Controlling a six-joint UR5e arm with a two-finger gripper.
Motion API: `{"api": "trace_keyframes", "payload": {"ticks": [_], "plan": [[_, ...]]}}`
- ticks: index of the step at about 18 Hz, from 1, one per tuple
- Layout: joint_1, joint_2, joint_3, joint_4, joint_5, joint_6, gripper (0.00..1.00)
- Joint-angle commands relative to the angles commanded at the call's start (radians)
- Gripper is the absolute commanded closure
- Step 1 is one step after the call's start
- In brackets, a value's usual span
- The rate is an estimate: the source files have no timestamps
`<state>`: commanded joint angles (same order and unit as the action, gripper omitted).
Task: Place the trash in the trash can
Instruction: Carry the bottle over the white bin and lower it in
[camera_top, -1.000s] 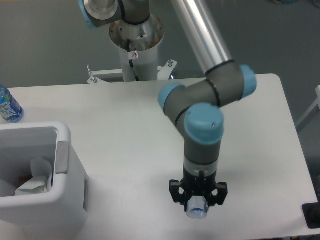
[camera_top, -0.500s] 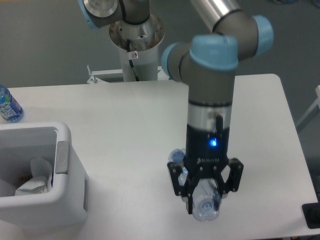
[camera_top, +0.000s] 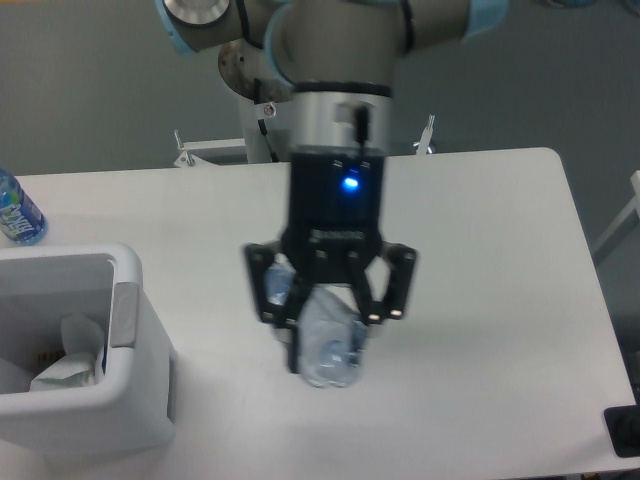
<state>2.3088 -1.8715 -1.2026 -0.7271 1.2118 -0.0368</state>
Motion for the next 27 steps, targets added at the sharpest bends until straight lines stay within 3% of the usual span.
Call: {"api": "trace_keyframes", "payload": {"ticks": [6, 10, 25, 27], "plan": [[-0.133, 0.009, -0.002, 0.0, 0.002, 0.012, 0.51], [-0.184, 0.005, 0.005, 0.002, 0.003, 0.02, 0.51], [-0.279, -0.107, 0.011, 0.002, 0.003, 0.094, 0.5], [-0.282, -0.115, 0.005, 0.002, 0.003, 0.095, 0.43]]}}
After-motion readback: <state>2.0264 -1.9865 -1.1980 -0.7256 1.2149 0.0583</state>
